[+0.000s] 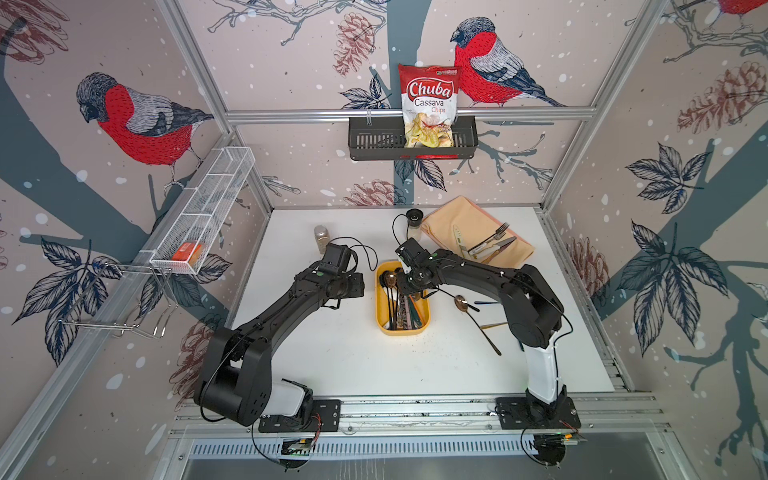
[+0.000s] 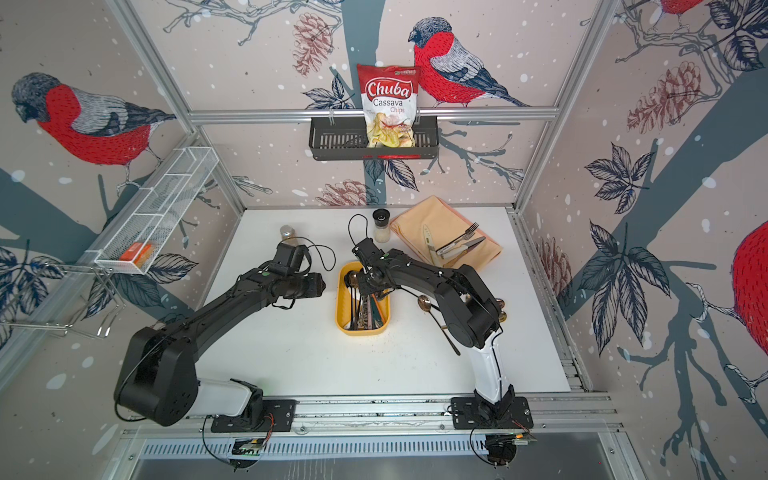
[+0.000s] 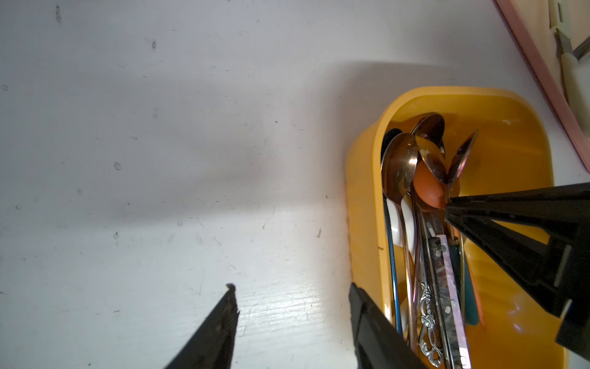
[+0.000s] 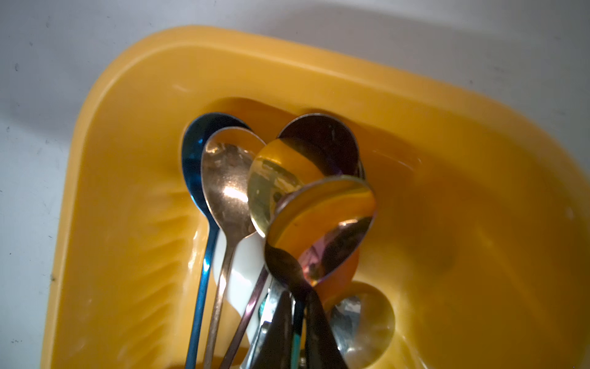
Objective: Put the spoon into the storage box
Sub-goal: Place the spoon in the storage box.
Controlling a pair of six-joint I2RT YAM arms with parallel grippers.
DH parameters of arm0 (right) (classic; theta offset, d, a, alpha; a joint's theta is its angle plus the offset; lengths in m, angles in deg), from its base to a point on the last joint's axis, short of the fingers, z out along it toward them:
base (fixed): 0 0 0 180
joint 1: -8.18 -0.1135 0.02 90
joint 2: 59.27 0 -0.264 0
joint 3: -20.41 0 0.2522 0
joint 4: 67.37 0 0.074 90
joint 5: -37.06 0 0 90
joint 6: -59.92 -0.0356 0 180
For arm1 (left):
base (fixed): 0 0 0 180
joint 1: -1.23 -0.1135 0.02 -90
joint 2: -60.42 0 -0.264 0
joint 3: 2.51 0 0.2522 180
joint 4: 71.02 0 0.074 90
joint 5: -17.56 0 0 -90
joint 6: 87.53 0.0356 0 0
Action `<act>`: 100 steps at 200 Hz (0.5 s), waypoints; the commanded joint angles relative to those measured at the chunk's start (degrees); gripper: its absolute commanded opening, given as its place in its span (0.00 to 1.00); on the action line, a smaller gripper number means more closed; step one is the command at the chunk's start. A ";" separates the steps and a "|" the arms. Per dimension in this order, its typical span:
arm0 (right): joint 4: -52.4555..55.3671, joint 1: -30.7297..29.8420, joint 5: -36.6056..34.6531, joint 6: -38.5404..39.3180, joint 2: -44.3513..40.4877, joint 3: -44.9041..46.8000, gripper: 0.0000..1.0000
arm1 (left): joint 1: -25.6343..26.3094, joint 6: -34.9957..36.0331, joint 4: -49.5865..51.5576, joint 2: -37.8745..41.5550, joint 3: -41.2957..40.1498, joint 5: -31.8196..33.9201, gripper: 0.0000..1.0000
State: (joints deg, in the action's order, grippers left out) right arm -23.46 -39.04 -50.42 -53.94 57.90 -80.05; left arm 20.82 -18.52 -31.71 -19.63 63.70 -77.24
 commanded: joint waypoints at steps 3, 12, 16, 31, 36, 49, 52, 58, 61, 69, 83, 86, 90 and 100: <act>1.45 -0.15 0.34 0.83 0.52 -1.09 0.17 | -0.06 0.09 -0.72 0.19 0.02 -0.28 0.58; 1.84 -0.13 0.07 0.76 0.61 -1.40 0.20 | -0.08 0.13 -0.75 0.19 0.01 -0.27 0.58; 2.13 -0.19 -0.18 0.89 0.54 -1.58 0.22 | -0.07 0.09 -0.67 0.24 -0.01 -0.27 0.58; 3.28 -0.32 -1.28 1.16 0.44 -2.28 0.27 | -0.08 0.12 -0.66 0.33 0.06 -0.15 0.58; 3.56 -0.36 -1.82 1.33 0.27 -2.45 0.30 | -0.08 0.12 -0.67 0.35 0.09 -0.13 0.58; 4.32 -0.59 -3.18 1.80 -0.53 -2.92 0.35 | -0.07 0.11 -0.66 0.33 0.20 -0.12 0.58; 4.51 -0.59 -3.49 1.87 -0.71 -3.09 0.36 | -0.06 0.15 -0.61 0.33 0.23 -0.12 0.58; 4.85 -0.66 -4.07 2.36 -1.09 -3.33 0.38 | -0.08 0.10 -0.54 0.33 0.28 -0.12 0.58; 4.96 -0.68 -4.40 2.54 -1.26 -3.51 0.39 | -0.08 0.11 -0.54 0.33 0.29 -0.12 0.58; 5.40 -0.72 -5.26 3.15 -1.87 -3.80 0.41 | -0.08 0.20 -0.58 0.33 0.38 -0.15 0.58; 6.14 -0.69 -5.64 4.62 -2.97 -4.18 0.43 | -0.08 0.34 -0.40 0.38 0.61 -0.14 0.58; 6.15 -0.68 -5.69 4.95 -3.32 -4.18 0.44 | -0.03 0.33 -0.30 0.42 0.64 -0.14 0.58; 6.15 -0.63 -5.95 5.33 -3.78 -4.11 0.45 | -0.07 0.38 -0.31 0.42 0.71 -0.13 0.58; 6.15 -0.59 -6.90 6.49 -4.99 -3.75 0.46 | -0.07 0.38 -0.20 0.51 0.73 -0.04 0.58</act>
State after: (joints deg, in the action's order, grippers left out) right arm -18.73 -39.74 -54.26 -50.95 55.19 -83.68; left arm 20.82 -18.50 -31.67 -19.55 63.90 -77.15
